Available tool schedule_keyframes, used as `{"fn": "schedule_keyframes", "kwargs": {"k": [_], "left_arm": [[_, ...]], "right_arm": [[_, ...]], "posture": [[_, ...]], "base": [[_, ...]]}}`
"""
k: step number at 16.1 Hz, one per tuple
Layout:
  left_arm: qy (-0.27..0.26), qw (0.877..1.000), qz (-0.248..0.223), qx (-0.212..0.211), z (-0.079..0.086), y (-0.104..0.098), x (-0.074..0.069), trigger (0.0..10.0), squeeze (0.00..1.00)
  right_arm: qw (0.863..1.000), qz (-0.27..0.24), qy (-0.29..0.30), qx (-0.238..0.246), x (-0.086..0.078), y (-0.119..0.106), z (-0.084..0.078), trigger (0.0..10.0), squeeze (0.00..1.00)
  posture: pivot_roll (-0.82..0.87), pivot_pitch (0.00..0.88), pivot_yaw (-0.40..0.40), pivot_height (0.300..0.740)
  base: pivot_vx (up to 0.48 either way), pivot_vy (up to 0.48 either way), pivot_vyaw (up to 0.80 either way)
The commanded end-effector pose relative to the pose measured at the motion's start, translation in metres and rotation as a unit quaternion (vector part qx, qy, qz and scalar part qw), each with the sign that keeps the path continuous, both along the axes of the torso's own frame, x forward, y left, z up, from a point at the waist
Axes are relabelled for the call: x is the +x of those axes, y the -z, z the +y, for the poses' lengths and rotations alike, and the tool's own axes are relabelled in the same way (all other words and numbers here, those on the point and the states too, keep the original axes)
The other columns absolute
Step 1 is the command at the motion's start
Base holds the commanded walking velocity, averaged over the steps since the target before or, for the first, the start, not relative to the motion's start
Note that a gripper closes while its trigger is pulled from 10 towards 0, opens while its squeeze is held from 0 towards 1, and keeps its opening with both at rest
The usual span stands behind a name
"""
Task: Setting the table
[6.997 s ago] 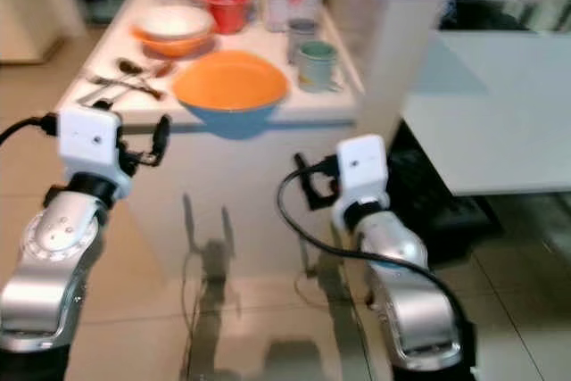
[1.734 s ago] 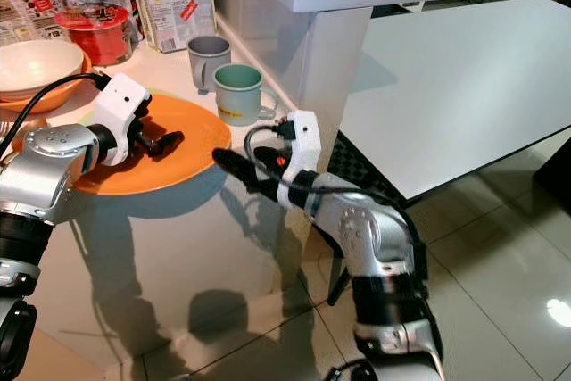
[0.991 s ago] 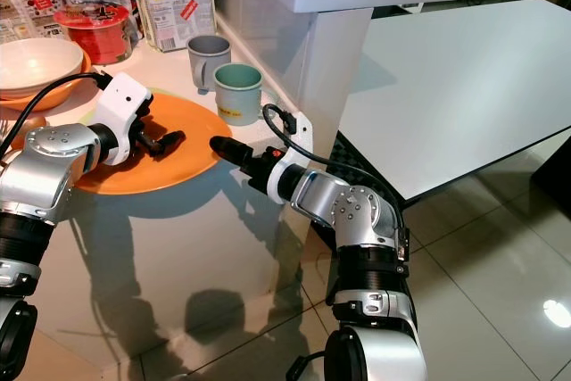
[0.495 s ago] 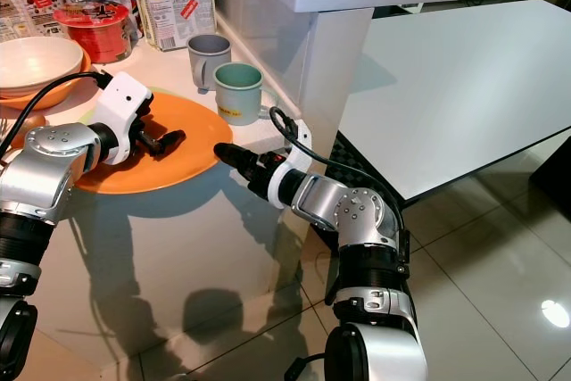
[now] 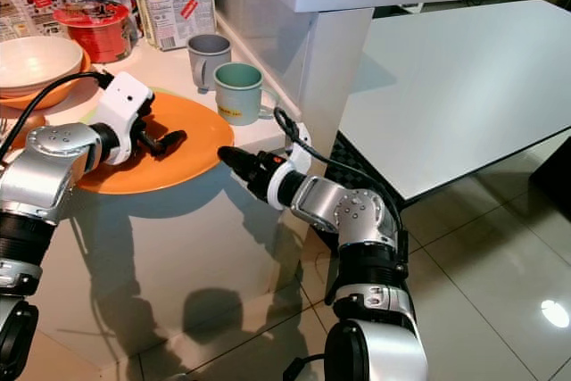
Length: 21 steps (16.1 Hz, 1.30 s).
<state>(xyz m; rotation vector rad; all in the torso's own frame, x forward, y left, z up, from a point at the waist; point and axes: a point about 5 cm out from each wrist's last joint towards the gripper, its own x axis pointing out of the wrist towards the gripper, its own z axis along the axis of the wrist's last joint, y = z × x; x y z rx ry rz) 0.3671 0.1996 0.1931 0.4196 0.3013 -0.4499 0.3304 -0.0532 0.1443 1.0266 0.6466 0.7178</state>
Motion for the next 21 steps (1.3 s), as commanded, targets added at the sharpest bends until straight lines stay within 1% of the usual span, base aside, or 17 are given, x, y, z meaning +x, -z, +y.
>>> {"fn": "schedule_keyframes", "kwargs": {"k": [1, 11, 13, 14, 16, 17, 18, 20, 21], "left_arm": [[0.014, 1.000, 0.015, 0.002, -0.007, 0.007, -0.002, 10.0, 0.00], [0.014, 1.000, 0.012, 0.005, -0.007, 0.006, -0.002, 10.0, 0.00], [0.011, 1.000, -0.005, -0.002, -0.007, 0.001, 0.000, 10.0, 0.00], [0.008, 0.999, -0.045, -0.017, -0.009, -0.012, 0.003, 10.0, 0.00], [-0.005, 0.995, -0.084, -0.055, -0.009, -0.036, 0.007, 10.0, 0.00], [-0.007, 0.993, -0.097, -0.066, -0.008, -0.045, 0.008, 10.0, 0.00], [-0.009, 0.992, -0.102, -0.070, -0.007, -0.049, 0.009, 10.0, 0.00], [-0.022, 0.986, -0.131, -0.100, -0.001, -0.070, 0.009, 10.0, 0.00], [-0.026, 0.985, -0.135, -0.104, 0.001, -0.072, 0.009, 10.0, 0.00]], "right_arm": [[1.000, -0.014, -0.009, 0.023, 0.004, -0.015, 0.014, 0.0, 0.00], [0.999, -0.012, -0.009, 0.047, 0.006, -0.017, 0.016, 0.0, 0.00], [0.998, -0.013, -0.003, 0.062, 0.008, -0.020, 0.015, 0.0, 0.00], [0.998, -0.013, 0.002, 0.068, 0.010, -0.021, 0.014, 0.0, 0.00], [0.997, -0.015, 0.008, 0.074, 0.012, -0.023, 0.012, 0.0, 0.00], [0.997, -0.018, 0.010, 0.076, 0.013, -0.024, 0.011, 0.0, 0.00], [0.997, -0.019, 0.011, 0.077, 0.013, -0.025, 0.011, 0.0, 0.00], [0.995, -0.032, 0.013, 0.092, 0.015, -0.031, 0.010, 0.0, 0.00], [0.995, -0.034, 0.013, 0.094, 0.015, -0.032, 0.010, 0.0, 0.00]], "posture": [[-0.03, 0.000, -0.090, 0.740], [-0.03, 0.000, -0.091, 0.740], [-0.03, 0.000, -0.092, 0.740], [-0.03, 0.000, -0.094, 0.740], [-0.03, 0.000, -0.095, 0.740], [-0.03, 0.000, -0.094, 0.740], [-0.03, 0.000, -0.094, 0.740], [-0.03, 0.000, -0.092, 0.740], [-0.03, 0.000, -0.092, 0.740]], "base": [[0.000, 0.000, 0.00], [0.000, 0.000, 0.00], [0.000, 0.000, 0.00], [0.000, 0.000, 0.00], [0.000, 0.000, 0.00], [0.000, 0.000, 0.00], [0.000, 0.000, 0.00], [0.000, 0.000, 0.00], [0.000, 0.000, 0.00]]}}
